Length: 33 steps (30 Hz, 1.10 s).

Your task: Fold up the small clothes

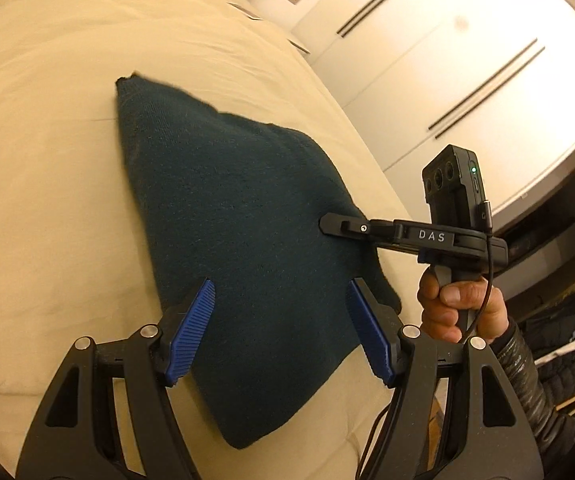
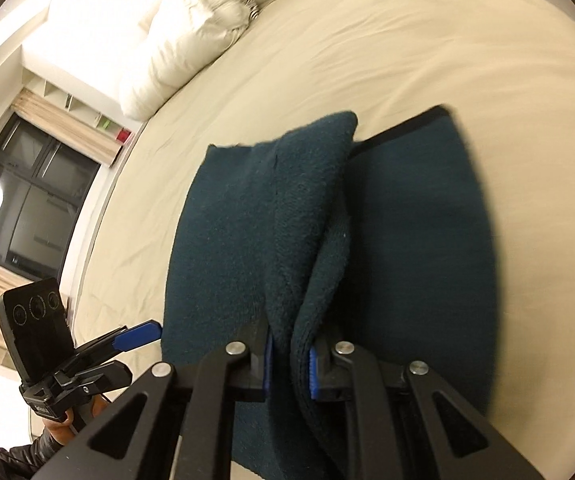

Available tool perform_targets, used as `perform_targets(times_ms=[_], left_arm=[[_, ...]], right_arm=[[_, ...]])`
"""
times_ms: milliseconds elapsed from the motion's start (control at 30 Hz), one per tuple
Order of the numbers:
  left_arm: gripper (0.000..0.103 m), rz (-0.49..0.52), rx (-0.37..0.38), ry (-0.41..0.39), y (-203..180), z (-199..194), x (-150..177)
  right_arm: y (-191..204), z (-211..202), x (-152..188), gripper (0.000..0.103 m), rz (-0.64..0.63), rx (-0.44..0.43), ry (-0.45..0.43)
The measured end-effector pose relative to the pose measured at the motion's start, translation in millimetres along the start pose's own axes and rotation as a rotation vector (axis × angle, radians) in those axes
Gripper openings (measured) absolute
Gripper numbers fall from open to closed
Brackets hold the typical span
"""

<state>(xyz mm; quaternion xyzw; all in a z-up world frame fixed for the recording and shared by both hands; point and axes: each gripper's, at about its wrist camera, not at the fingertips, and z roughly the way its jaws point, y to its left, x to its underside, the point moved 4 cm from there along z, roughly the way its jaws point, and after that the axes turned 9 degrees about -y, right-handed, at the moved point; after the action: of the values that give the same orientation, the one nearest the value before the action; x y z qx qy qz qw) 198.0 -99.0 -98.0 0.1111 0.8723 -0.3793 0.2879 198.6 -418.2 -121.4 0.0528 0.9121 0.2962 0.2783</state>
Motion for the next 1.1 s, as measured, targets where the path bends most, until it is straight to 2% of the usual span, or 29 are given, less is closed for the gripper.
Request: perform_targets(times_ms=[233,367,467,533,600,767,867,967,1000,1067,1100], left_arm=[[0.067,0.046,-0.007,0.023,-5.1,18.6,2.1],[0.067,0.047,0.005,0.044,-10.2,30.0,9.2],[0.067,0.084,-0.011,0.020,-15.8,26.8,6.6],[0.067,0.076,-0.038,-0.036,-15.4,17.6,1.7],[0.067,0.049,-0.034,-0.089,-10.0,5.0,-6.6],[0.067,0.015,-0.099,-0.033,9.9,17.8,-11.4],[0.067,-0.026,-0.105,-0.009,24.7,20.3,-2.9],[0.067,-0.061,-0.104,0.033,25.7,44.2,12.4],[0.067,-0.073,-0.102,0.041,28.6,46.3,13.3],[0.067,-0.099,-0.081,0.043,33.8,49.4,12.4],[0.067,-0.107,-0.076,0.043,35.8,50.5,10.7]], right_arm=[[-2.7,-42.9,-6.0,0.014,-0.084,-0.017,-0.105],[-36.9,-27.6,5.0,0.013,-0.005,0.031,-0.071],[-55.6,-23.9,14.4,0.013,0.071,-0.002,-0.088],[-57.6,-26.2,16.5,0.013,0.080,-0.006,-0.103],[-62.8,-29.3,15.7,0.013,0.090,-0.003,-0.112],[-70.2,-28.6,16.1,0.013,0.105,-0.007,-0.120],[-76.7,-30.4,20.8,0.013,0.121,-0.020,-0.120],[-87.2,-28.9,27.7,0.015,0.166,-0.056,-0.121],[-89.2,-29.3,31.1,0.018,0.173,-0.075,-0.116],[-84.0,-36.9,34.3,0.027,0.150,-0.060,-0.116],[-81.9,-43.6,35.1,0.036,0.151,-0.049,-0.117]])
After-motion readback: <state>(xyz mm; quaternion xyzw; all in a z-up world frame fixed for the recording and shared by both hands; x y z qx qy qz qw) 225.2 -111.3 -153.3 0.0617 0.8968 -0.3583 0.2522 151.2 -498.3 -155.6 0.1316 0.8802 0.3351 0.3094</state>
